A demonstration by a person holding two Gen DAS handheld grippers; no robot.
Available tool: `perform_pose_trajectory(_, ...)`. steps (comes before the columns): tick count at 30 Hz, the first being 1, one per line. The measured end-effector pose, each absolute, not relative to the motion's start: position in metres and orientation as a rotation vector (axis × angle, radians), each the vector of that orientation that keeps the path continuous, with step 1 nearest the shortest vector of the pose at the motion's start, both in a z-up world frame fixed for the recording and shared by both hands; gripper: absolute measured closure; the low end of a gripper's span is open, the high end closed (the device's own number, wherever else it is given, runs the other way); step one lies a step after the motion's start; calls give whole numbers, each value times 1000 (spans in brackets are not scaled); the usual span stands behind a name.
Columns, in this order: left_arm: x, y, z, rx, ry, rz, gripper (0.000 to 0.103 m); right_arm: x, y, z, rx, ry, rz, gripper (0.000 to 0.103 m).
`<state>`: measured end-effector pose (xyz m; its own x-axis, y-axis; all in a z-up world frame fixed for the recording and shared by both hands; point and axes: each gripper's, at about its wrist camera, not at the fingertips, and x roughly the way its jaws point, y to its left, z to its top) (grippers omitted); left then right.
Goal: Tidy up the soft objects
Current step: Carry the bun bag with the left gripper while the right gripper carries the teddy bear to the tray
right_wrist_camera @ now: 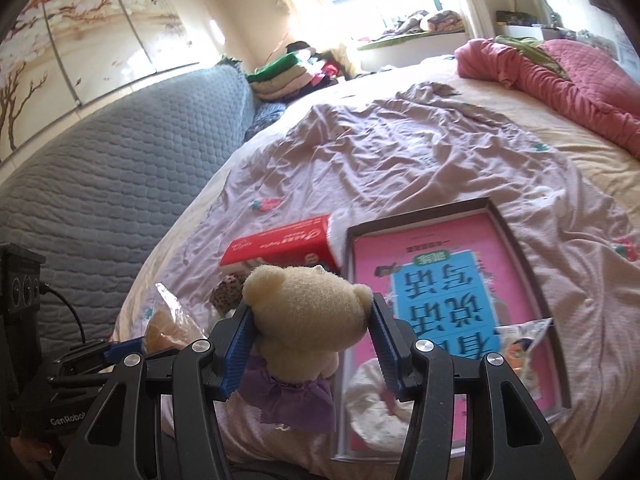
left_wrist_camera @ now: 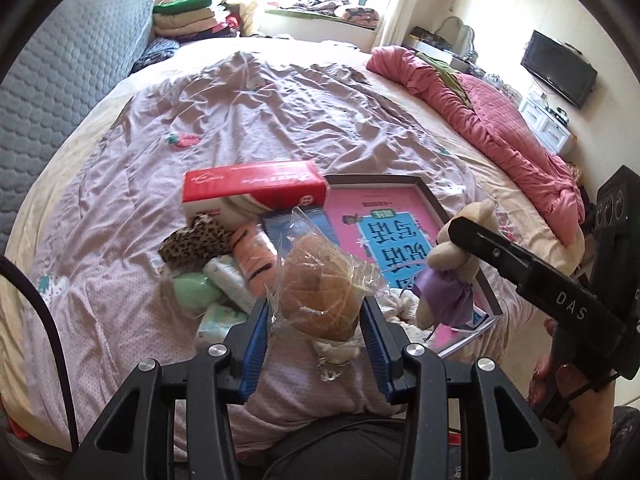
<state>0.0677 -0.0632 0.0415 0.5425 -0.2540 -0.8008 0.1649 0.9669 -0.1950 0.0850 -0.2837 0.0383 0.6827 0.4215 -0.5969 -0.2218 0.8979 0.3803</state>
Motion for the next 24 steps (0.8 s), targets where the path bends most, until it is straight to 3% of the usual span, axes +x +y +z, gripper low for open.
perform_pose_trajectory(24, 78, -165, 38, 99, 984, -329, 58, 76, -383, 26, 370, 726, 201, 47)
